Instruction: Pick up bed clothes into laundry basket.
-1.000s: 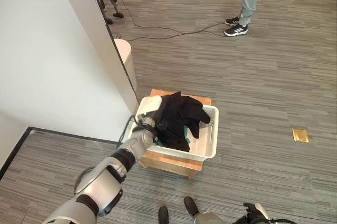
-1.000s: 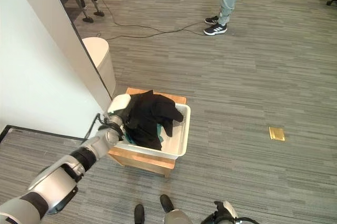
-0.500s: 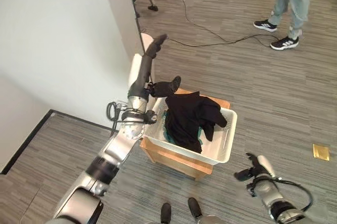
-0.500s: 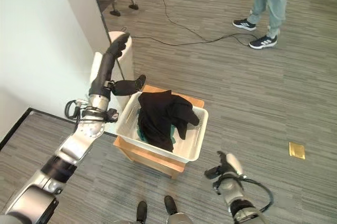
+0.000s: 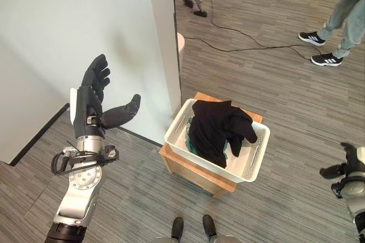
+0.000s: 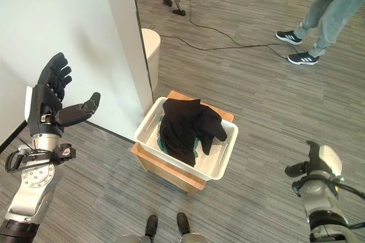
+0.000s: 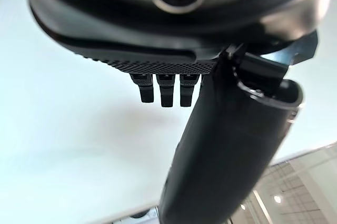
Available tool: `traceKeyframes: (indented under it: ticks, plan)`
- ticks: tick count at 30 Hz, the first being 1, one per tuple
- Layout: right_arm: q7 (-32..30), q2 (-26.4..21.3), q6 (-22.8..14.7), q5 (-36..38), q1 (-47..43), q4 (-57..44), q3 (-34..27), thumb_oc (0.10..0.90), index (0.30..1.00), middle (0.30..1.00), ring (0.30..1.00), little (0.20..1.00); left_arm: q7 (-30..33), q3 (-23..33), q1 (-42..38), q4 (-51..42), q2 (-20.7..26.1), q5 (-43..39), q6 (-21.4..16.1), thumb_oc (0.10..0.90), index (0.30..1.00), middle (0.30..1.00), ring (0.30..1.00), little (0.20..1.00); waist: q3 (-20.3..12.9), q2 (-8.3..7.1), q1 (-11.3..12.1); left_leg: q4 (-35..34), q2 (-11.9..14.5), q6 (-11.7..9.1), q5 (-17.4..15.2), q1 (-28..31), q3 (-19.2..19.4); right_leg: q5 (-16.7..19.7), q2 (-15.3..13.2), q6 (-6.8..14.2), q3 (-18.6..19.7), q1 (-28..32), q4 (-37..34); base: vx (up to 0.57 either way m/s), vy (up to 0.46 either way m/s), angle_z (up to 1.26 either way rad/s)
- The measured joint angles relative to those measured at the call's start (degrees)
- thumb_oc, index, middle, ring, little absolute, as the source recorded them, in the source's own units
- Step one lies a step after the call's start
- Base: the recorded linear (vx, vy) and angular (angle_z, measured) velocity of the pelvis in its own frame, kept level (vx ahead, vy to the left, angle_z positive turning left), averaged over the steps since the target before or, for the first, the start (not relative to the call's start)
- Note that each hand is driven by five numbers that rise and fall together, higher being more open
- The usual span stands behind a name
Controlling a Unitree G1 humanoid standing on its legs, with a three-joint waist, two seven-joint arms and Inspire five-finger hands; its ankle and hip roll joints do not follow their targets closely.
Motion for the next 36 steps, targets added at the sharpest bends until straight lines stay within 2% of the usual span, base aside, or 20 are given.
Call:
traceKeyframes:
  ticks: [1,2,3,4,8,15,16,17,19,21,23,26,28,29,30,31,32,33,34,36]
  plan:
    - [1.33,3.70,1.99,2.50,13.27,-27.35,-13.81,0.800,0.900,0.900,0.900,0.900,-0.84,1.85,0.11,-1.45,-2.98,0.20,0.02,0.800,0.900,0.900,0.900,0.900,0.85,1.03,0.54,-0.12,-0.24,0.15,0.17,-0.31,-0.83,-0.40,-0.28,-0.80,-1.40,0.23,-0.06,-0.01,0.027,0.33]
    - [0.90,6.95,-1.18,2.77,19.68,-44.27,-18.15,0.800,0.900,0.900,0.900,0.900,-0.70,5.08,2.18,-3.22,-5.74,0.19,-0.50,0.800,0.900,0.900,0.900,0.900,1.45,1.76,0.26,-0.07,-0.20,0.14,0.18,-0.43,-1.02,-0.32,-0.22,-1.22,-1.61,0.08,-0.02,0.00,0.026,0.18]
    - [-0.05,7.82,-8.56,1.75,19.78,-50.10,-14.27,0.800,0.900,0.900,0.900,0.900,1.51,7.01,4.36,-3.29,-6.72,0.28,-1.53,0.800,0.900,0.900,0.900,0.900,1.40,1.90,-0.78,-0.05,-0.06,0.16,0.16,-0.28,-0.22,-0.27,-0.04,-1.28,-0.76,-0.07,0.03,0.00,0.039,0.03]
    - [1.33,14.85,-13.81,-0.80,20.53,-58.07,-10.74,0.800,0.900,0.900,0.900,0.900,3.10,8.78,4.99,-3.15,-8.40,2.17,-1.55,0.800,0.900,0.900,0.900,0.900,0.66,1.15,-0.27,-0.05,0.13,0.09,-0.03,0.42,-0.02,-0.94,0.11,-0.83,-1.47,1.08,0.02,0.03,0.013,0.03]
    - [5.06,14.68,-14.54,-5.96,15.94,-51.74,1.12,0.800,0.900,0.900,0.900,0.900,4.17,4.25,6.05,-3.22,-6.16,8.61,-1.55,0.800,0.900,0.900,0.900,0.900,-1.07,-1.15,0.94,-0.13,-0.09,-0.44,-0.75,-0.36,-0.74,-1.21,-0.19,-1.07,-2.45,0.84,0.00,-0.01,0.003,0.19]
    - [5.60,17.11,-12.20,-6.49,11.35,-48.45,9.49,0.800,0.900,0.900,0.900,0.900,4.41,-1.72,5.02,2.20,-5.94,12.39,-1.59,0.800,0.900,0.900,0.900,0.900,-1.07,-1.17,3.59,-0.03,-2.36,-0.90,1.64,-2.29,-6.81,-2.75,-2.01,-0.49,-7.45,1.28,1.26,-0.07,-0.045,0.58]
    - [5.60,17.71,-12.26,-6.74,10.64,-46.82,9.04,0.800,0.900,0.900,0.900,0.900,4.35,-2.99,3.36,6.36,-7.71,12.00,-1.33,0.800,0.900,0.900,0.900,0.900,-0.43,0.30,3.44,0.02,-2.35,-0.82,2.75,-1.44,-10.54,-6.25,-0.93,-0.33,-3.22,-0.18,7.61,-0.13,-0.167,1.20]
    - [5.61,17.88,-11.86,-6.74,11.94,-46.33,8.13,0.800,0.900,0.900,0.900,0.900,4.30,-3.98,3.52,7.48,-7.07,11.13,-0.74,0.800,0.900,0.900,0.900,0.900,-0.19,0.73,2.72,0.01,-2.78,-1.10,2.14,-1.05,-13.04,-9.85,-1.12,3.48,5.70,-1.11,9.62,-0.12,-0.196,1.36]
    - [5.69,17.95,-11.77,-6.51,12.24,-46.11,8.38,0.800,0.900,0.900,0.900,0.900,4.44,-2.59,4.14,7.79,-6.54,11.12,-0.94,0.800,0.900,0.900,0.900,0.900,-0.21,0.44,3.69,0.00,-2.98,-2.04,2.45,-1.73,-14.49,-10.12,-0.91,2.59,7.30,-1.80,10.79,-0.16,-0.341,0.71]
    - [5.68,18.03,-11.68,-5.19,11.10,-43.91,9.63,0.800,0.900,0.900,0.900,0.900,3.79,-2.58,4.45,9.36,-8.55,11.11,-1.21,0.800,0.900,0.900,0.900,0.900,-0.47,0.55,3.53,-0.02,-2.27,-4.56,2.79,-2.43,-17.96,-6.35,-0.99,-0.28,3.38,1.92,4.14,-0.17,-0.399,0.76]
    - [5.63,17.83,-11.82,-4.60,8.34,-40.79,12.40,0.800,0.900,0.900,0.900,0.900,3.83,-2.29,5.48,10.19,-9.07,10.77,-1.28,0.800,0.900,0.900,0.900,0.900,-0.56,0.14,5.04,0.26,-1.56,-5.21,3.52,-3.42,-19.17,-3.93,0.16,-1.40,1.57,3.07,0.93,-0.19,-0.413,0.61]
    - [5.77,17.28,-11.39,-2.93,2.20,-33.48,16.07,0.800,0.900,0.900,0.900,0.900,3.03,-2.01,7.00,11.57,-8.98,10.12,-1.24,0.800,0.900,0.900,0.900,0.900,-0.45,0.41,7.38,2.15,-0.55,-6.65,4.44,-5.82,-18.95,-3.48,2.83,-2.82,-2.22,3.69,0.05,-0.21,-0.325,1.02]
    - [5.44,16.39,-11.46,-2.26,2.09,-29.87,16.12,0.800,0.900,0.900,0.900,0.900,2.72,-1.05,6.18,13.97,-11.70,10.05,-1.27,0.800,0.900,0.900,0.900,0.900,-0.08,0.52,6.35,3.02,-3.52,-14.93,11.03,-9.19,-18.02,-5.15,4.41,-5.50,-3.30,3.86,1.09,-0.46,-0.194,2.36]
    - [5.28,14.15,-10.87,-2.33,2.94,-29.68,17.65,0.800,0.900,0.900,0.900,0.900,3.10,-1.21,6.51,13.55,-11.67,9.50,-1.33,0.800,0.900,0.900,0.900,0.900,-0.15,1.14,6.06,0.15,-1.05,-10.96,0.55,-9.01,-4.87,-2.41,4.82,-11.72,-6.86,4.61,0.45,-0.55,-0.223,2.57]
    - [5.31,15.88,-10.50,-2.36,4.69,-30.77,17.45,0.800,0.900,0.900,0.900,0.900,2.96,-0.66,5.89,13.69,-8.30,9.35,-1.41,0.800,0.900,0.900,0.900,0.900,1.75,-2.09,6.97,9.04,1.71,-2.74,-3.25,-12.96,13.84,-2.16,2.73,-12.70,-11.24,3.86,0.39,-0.40,-0.199,1.96]
    - [5.66,17.95,-10.53,-2.41,6.08,-32.04,18.07,0.800,0.900,0.900,0.900,0.900,2.82,0.80,6.51,13.71,-4.76,9.10,-1.43,0.800,0.900,0.900,0.900,0.900,3.19,-6.39,7.21,19.43,4.09,-3.49,-4.71,-15.63,24.73,-1.96,0.42,-13.02,-13.20,3.72,0.20,-0.37,-0.174,1.78]
    - [6.11,19.23,-10.54,-2.41,8.10,-34.05,18.29,0.800,0.900,0.900,0.900,0.900,2.70,3.79,7.58,14.06,-3.99,8.57,-1.19,0.800,0.900,0.900,0.900,0.900,3.62,-9.45,5.91,28.41,5.39,-6.39,-6.44,-17.02,25.06,-2.01,-2.04,-13.28,-17.05,3.28,0.69,-0.35,-0.171,2.20]
    - [6.07,19.27,-10.54,-2.40,10.86,-36.50,16.72,0.800,0.900,0.900,0.900,0.900,2.92,6.54,8.21,14.20,-6.01,7.51,-1.12,0.800,0.900,0.900,0.900,0.900,3.82,-9.82,3.42,38.51,8.25,-9.46,-8.47,-15.86,26.18,-2.95,-3.75,-12.73,-23.79,4.72,0.30,-0.42,-0.184,2.66]
    - [5.56,19.26,-10.50,-2.36,12.86,-37.34,14.02,0.800,0.900,0.900,0.900,0.900,2.73,7.32,10.61,12.30,-6.50,7.22,-1.27,0.800,0.900,0.900,0.900,0.900,3.12,-8.72,2.44,44.46,14.04,-12.06,-10.34,-9.82,29.63,-4.09,-3.85,-12.55,-29.22,4.37,2.08,-0.33,-0.122,2.55]
    - [5.21,18.65,-10.11,-2.15,18.24,-40.86,7.97,0.800,0.900,0.900,0.900,0.900,0.63,6.56,11.97,10.96,-6.91,7.25,-1.22,0.800,0.900,0.900,0.900,0.900,2.67,-6.16,-0.08,46.57,20.75,-15.26,-11.59,0.02,35.14,-5.54,-4.08,-12.38,-39.18,3.94,4.23,-0.38,0.006,2.59]
